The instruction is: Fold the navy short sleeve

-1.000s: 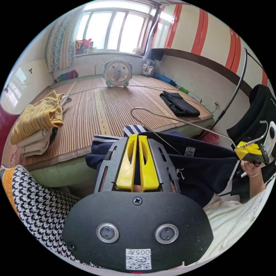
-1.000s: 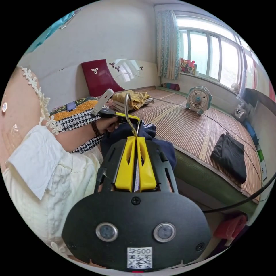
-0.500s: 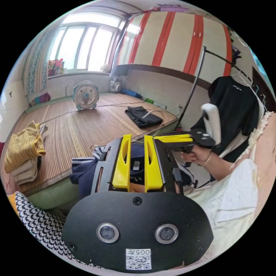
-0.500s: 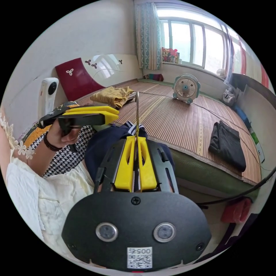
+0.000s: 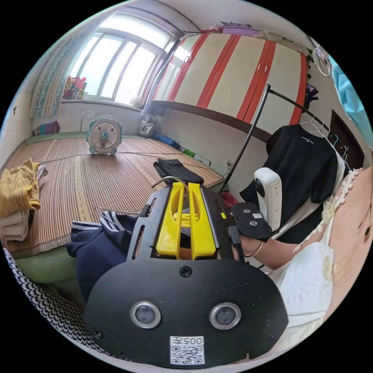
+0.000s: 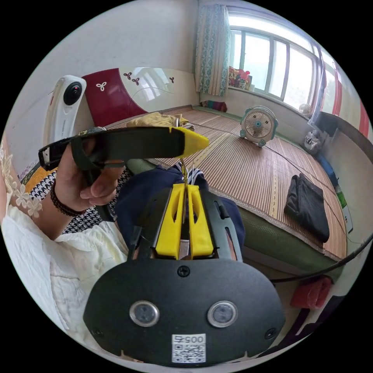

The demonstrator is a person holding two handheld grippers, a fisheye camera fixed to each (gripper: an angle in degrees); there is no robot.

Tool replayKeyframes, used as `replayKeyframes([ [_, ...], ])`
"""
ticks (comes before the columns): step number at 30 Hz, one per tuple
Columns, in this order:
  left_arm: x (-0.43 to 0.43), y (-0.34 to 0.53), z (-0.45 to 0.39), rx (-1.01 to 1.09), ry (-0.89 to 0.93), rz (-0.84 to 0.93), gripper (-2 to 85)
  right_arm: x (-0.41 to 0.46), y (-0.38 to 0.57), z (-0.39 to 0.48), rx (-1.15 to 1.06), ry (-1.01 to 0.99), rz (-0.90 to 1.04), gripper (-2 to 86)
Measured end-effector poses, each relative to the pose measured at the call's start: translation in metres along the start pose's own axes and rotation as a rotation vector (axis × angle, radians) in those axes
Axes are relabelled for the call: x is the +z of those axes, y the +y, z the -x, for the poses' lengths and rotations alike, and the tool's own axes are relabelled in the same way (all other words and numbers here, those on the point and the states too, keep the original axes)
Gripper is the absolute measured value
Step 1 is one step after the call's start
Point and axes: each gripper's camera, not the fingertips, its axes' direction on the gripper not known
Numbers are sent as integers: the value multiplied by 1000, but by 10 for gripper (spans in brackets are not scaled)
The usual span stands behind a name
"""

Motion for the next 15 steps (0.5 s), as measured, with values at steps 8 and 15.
replayKeyframes([
  [8,-43,-24,14,-4,-29,-74,27,11,4,-9,41,-102,49,60],
  [15,-111,-56,71,-57,-121,-213,22,35,-4,20,-1,-175,117,72],
])
